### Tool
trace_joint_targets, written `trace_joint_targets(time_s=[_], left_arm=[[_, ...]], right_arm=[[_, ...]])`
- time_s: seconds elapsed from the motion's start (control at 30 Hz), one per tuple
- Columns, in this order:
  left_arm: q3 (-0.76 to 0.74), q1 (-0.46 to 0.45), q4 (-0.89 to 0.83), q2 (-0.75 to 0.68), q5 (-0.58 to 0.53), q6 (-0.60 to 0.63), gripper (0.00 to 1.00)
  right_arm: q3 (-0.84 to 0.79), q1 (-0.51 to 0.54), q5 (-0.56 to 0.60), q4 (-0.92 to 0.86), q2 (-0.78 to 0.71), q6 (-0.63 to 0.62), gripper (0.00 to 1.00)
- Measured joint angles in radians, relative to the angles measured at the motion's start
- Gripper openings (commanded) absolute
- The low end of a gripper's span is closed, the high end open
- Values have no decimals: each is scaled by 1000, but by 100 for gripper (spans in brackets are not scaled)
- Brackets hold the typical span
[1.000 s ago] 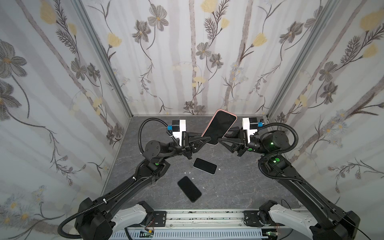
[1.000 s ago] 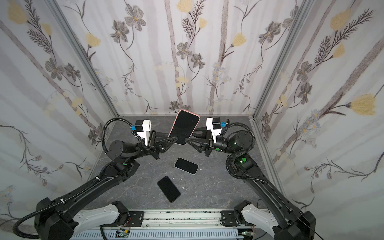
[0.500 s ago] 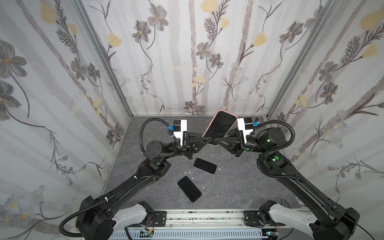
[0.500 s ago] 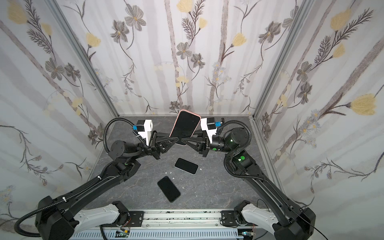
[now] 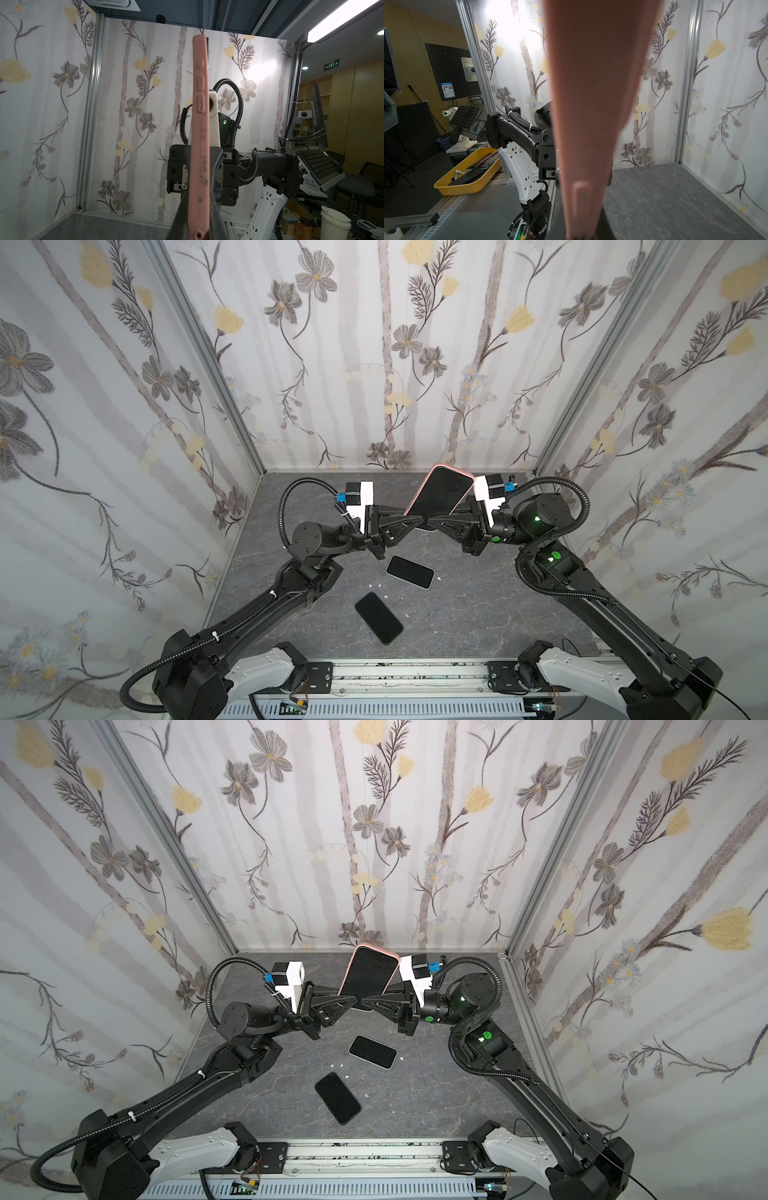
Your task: Take the phone out of the phone case
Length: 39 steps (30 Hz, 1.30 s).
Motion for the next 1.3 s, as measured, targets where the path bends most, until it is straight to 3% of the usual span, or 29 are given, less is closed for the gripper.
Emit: trace_joint_targets(time_s=[0.07,0.17,0.2,0.27,0.6,0.83,1.03,1.3], left_arm=[[-6,3,0,-4,2,1,0],[-21,6,-10,-18,2,10,45],[-31,10,-18,-28,-11,14,55],[-45,21,-39,-58,-51,41,62],[50,15,-336,-151,-257,426,61],[140,-29,-462,-138,-372,666,53],[175,-58,-509,-93,-415,768,47],[193,-76,-528,-63,-433,818,40]], right_arm=[[-2,0,7,-15,-8,-6,0],[-5,4,22,-48,-22,-21,0],[-9,4,32,-62,-30,-37,0],[-16,-2,78,-88,-54,-58,0],[32,-1,361,-314,-92,-283,0],[49,42,593,-481,-88,-408,0],[56,140,771,-547,-77,-491,0],[66,205,912,-575,-60,-550,0]])
